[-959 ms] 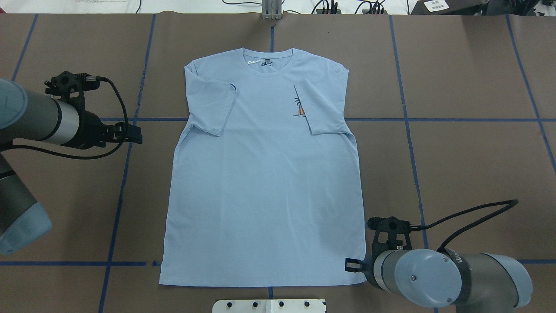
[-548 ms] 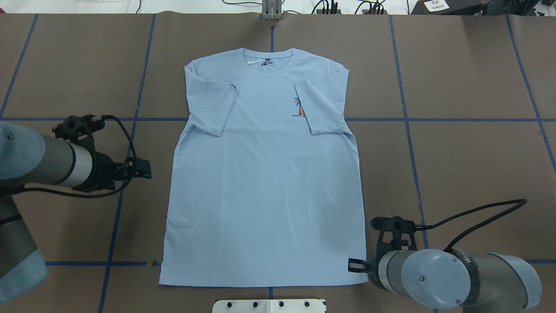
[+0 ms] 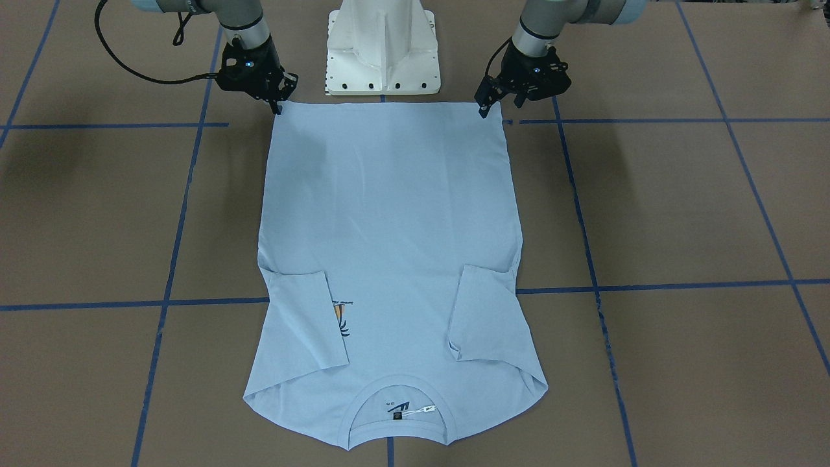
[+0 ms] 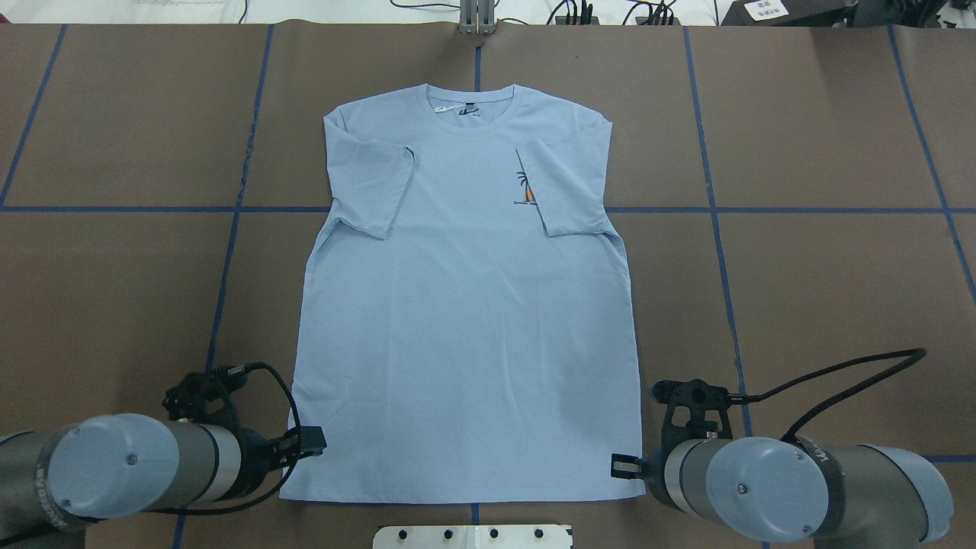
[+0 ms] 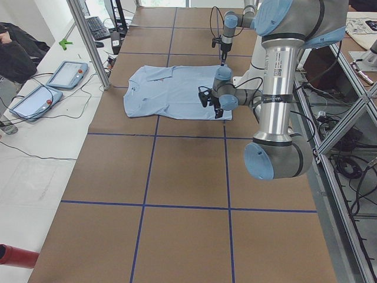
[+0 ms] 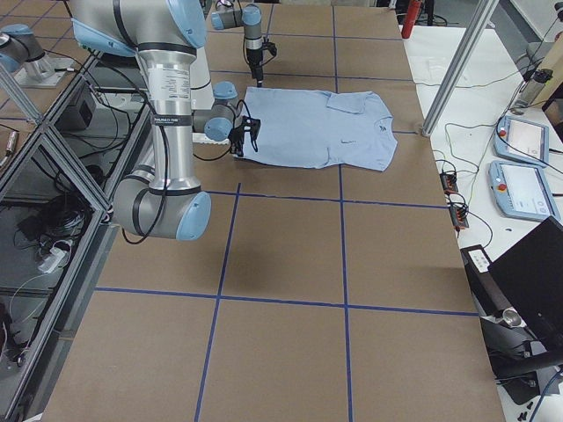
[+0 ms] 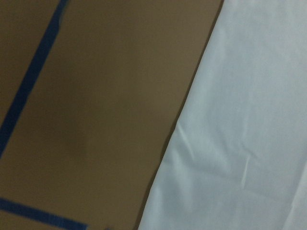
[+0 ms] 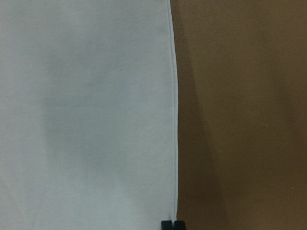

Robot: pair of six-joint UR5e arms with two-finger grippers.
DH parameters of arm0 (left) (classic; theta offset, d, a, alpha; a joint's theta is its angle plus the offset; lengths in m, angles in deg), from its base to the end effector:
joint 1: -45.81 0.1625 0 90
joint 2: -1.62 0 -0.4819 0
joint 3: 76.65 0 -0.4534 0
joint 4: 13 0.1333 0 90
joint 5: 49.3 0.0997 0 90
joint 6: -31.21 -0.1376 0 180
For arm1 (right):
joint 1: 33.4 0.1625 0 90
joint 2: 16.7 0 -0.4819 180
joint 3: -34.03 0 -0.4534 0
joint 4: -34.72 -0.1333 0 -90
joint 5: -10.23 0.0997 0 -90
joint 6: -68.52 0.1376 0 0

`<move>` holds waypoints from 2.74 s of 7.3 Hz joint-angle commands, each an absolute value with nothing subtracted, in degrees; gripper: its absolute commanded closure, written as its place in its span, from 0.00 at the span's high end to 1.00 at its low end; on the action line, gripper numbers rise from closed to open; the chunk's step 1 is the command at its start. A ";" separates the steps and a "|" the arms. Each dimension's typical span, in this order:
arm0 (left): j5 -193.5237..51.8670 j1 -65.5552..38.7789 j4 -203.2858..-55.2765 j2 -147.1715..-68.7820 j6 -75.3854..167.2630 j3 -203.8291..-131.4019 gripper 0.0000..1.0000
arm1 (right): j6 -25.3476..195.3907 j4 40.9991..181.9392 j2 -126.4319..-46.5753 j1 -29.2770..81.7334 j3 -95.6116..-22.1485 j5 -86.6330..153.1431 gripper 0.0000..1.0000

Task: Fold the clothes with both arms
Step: 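Pinch the hem corners with both grippers, then lift the hem with both grippers and fold it up to the collar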

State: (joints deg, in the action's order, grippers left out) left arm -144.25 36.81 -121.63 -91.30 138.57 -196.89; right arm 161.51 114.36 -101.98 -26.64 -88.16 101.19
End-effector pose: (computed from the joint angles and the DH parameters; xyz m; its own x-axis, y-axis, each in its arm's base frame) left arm 0.5474 -0.2096 0.4022 0.5566 -0.3891 -0.7340 0.2671 0.9204 -0.2854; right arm -0.5515 -0.1973 0.3906 0.6674 0.1316 0.7330 -0.1405 0.9888 -0.0497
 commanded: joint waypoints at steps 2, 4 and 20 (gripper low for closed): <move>-143.08 39.57 -119.35 -91.90 139.75 -195.21 0.94 | 161.51 114.35 -101.25 -26.72 -88.23 101.20 0.00; -143.07 39.57 -119.00 -91.99 139.75 -195.21 0.88 | 161.51 114.35 -101.25 -26.72 -88.23 101.20 0.00; -144.92 47.71 -98.26 -91.81 130.09 -220.66 0.00 | 160.89 114.44 -116.61 -24.88 -109.04 118.57 0.00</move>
